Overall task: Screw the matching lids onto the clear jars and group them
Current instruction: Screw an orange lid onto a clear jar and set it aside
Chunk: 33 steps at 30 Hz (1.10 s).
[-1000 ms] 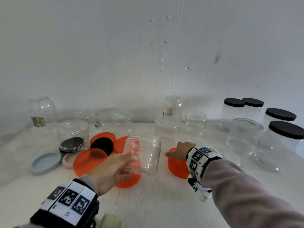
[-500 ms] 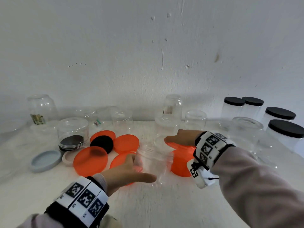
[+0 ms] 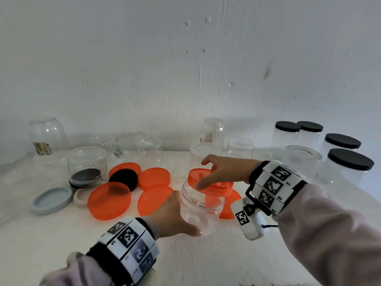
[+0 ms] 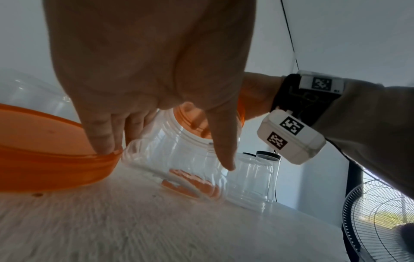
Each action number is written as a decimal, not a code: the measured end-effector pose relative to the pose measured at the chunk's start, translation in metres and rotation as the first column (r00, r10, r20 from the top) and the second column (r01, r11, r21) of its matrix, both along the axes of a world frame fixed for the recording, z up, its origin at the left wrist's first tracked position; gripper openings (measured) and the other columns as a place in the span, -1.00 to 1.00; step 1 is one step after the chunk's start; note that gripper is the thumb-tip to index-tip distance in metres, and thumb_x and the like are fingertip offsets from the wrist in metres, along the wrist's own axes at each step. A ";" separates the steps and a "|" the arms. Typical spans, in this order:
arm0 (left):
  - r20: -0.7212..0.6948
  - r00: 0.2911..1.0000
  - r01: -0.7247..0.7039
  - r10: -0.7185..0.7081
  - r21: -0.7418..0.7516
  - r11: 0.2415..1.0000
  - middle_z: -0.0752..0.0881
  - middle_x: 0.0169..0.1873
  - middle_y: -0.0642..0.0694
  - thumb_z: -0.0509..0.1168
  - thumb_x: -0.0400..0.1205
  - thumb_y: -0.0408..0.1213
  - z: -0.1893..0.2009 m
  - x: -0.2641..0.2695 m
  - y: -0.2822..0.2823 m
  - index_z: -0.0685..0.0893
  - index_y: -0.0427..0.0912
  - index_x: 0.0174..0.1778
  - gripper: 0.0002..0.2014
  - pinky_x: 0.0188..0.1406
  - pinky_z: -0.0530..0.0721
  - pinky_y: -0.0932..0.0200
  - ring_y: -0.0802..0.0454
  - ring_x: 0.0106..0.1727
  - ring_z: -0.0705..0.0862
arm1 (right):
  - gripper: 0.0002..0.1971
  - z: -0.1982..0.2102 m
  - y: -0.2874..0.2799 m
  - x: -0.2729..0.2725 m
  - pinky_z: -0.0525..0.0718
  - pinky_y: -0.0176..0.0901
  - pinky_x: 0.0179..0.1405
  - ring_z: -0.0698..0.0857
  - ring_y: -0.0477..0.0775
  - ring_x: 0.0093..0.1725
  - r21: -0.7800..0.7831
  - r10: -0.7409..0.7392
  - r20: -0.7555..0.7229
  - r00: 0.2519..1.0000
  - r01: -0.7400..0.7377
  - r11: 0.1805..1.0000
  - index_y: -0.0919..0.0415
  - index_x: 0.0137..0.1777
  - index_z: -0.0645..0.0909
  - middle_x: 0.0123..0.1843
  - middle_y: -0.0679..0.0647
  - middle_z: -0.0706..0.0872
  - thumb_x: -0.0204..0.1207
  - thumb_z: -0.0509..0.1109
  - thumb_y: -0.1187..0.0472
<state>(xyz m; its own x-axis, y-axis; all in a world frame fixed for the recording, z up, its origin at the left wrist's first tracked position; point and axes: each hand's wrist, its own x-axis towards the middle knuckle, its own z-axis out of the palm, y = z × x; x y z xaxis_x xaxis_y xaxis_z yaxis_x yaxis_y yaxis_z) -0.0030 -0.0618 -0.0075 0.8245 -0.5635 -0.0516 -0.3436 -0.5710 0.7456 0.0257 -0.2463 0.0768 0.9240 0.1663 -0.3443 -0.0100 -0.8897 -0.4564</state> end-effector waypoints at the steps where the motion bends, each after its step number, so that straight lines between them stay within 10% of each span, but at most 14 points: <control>1: 0.002 1.000 0.002 -0.002 -0.001 1.000 0.60 0.28 -0.08 0.62 0.27 -0.17 0.000 0.001 -0.001 0.48 -0.07 0.41 -0.23 0.32 0.60 -0.02 -0.04 0.35 0.56 | -0.07 0.000 0.002 -0.001 0.61 0.08 0.26 0.57 0.11 0.22 -0.007 0.012 0.001 1.000 -0.012 1.000 -0.13 0.54 0.21 0.39 0.03 0.49 0.20 0.55 -0.31; 12: -0.113 0.994 -0.028 -0.002 -0.263 0.964 0.78 0.08 -0.05 0.55 0.35 -0.55 0.005 0.000 -0.006 0.65 -0.10 0.23 -0.45 0.02 0.68 0.38 0.18 0.08 0.74 | 0.02 0.002 0.016 -0.007 0.56 0.05 0.32 0.43 0.08 0.37 -0.141 0.149 0.007 0.989 -0.147 0.979 -0.20 0.59 0.11 0.52 -0.06 0.29 0.20 0.62 -0.20; 19: -0.164 0.986 -0.098 0.044 -0.335 0.937 0.62 -0.07 0.27 0.55 0.35 -0.55 -0.005 -0.003 -0.007 0.44 0.22 -0.03 -0.39 -0.34 0.53 0.68 0.68 -0.18 0.60 | 0.04 -0.001 0.022 -0.010 0.54 0.10 0.33 0.40 0.14 0.44 -0.215 0.185 -0.009 0.983 -0.183 0.959 -0.29 0.60 0.06 0.50 -0.11 0.25 0.20 0.63 -0.19; 33: -0.257 0.951 -0.238 0.170 -0.264 0.935 0.53 0.26 0.16 0.65 0.28 -0.27 -0.017 0.001 -0.003 0.23 0.05 0.51 -0.04 0.08 0.52 0.26 0.19 0.21 0.54 | 0.07 -0.005 0.030 -0.007 0.55 0.13 0.24 0.44 0.15 0.38 -0.390 0.212 -0.074 0.975 -0.224 0.893 -0.35 0.59 0.02 0.50 -0.11 0.19 0.12 0.53 -0.41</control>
